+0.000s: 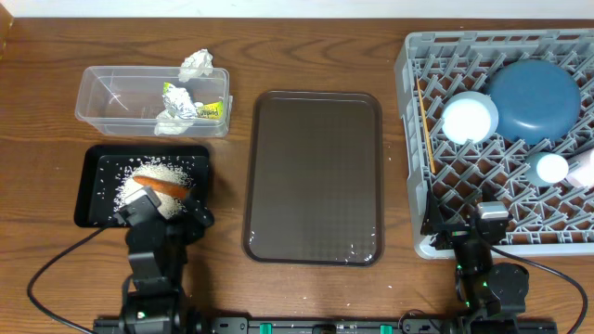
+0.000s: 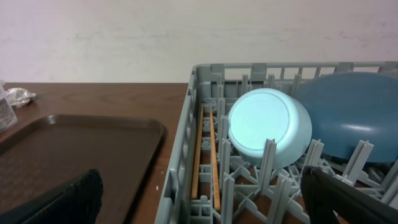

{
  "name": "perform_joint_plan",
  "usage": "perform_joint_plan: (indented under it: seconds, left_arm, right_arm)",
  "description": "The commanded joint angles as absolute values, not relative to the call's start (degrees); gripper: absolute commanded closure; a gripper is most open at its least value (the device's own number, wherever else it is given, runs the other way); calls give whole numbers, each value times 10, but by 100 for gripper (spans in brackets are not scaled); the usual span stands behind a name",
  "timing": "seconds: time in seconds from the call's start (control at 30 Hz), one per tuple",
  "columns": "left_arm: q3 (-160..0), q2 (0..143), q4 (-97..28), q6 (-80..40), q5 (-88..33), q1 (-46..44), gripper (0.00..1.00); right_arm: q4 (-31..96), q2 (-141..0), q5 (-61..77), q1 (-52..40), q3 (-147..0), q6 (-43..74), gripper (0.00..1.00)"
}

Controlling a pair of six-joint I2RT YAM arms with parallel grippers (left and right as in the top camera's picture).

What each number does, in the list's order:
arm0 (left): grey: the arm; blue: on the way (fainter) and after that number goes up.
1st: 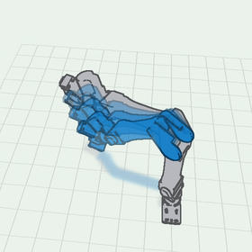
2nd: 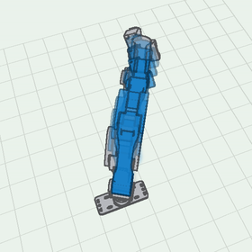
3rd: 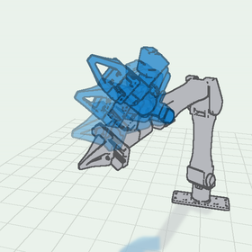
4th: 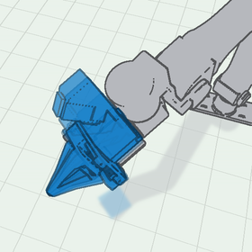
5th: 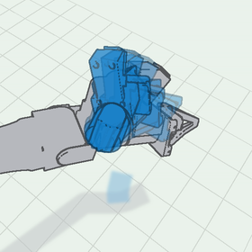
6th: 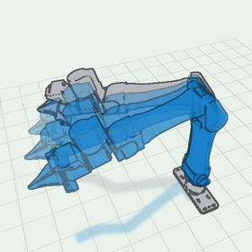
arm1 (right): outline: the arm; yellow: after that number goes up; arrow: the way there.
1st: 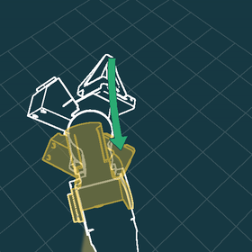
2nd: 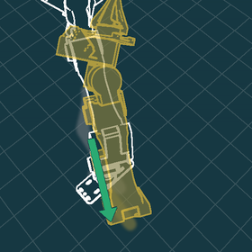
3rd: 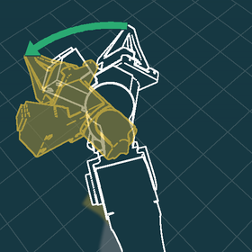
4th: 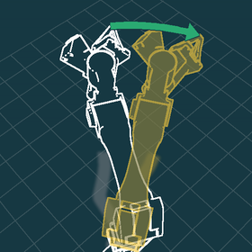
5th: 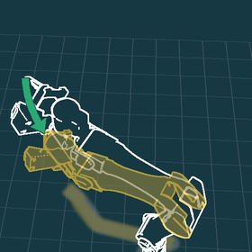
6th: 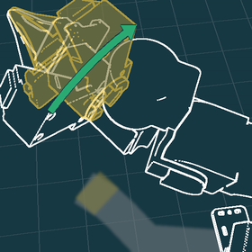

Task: Sort waste into correct bins and load items into the dishwasher rack

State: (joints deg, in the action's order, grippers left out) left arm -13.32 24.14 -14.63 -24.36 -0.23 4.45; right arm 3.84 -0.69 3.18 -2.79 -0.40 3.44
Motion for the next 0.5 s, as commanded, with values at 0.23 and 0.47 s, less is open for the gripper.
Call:
perform_joint_plan:
  seconds: [0.23,0.47]
  left_arm:
    - [-19,115,-41,-205,-9,15,2]
    - [-2,47,-40,-164,-9,15,2]
  right_arm:
    - [41,-3,30,-22,-3,40,1]
    - [41,-3,30,-22,-3,40,1]
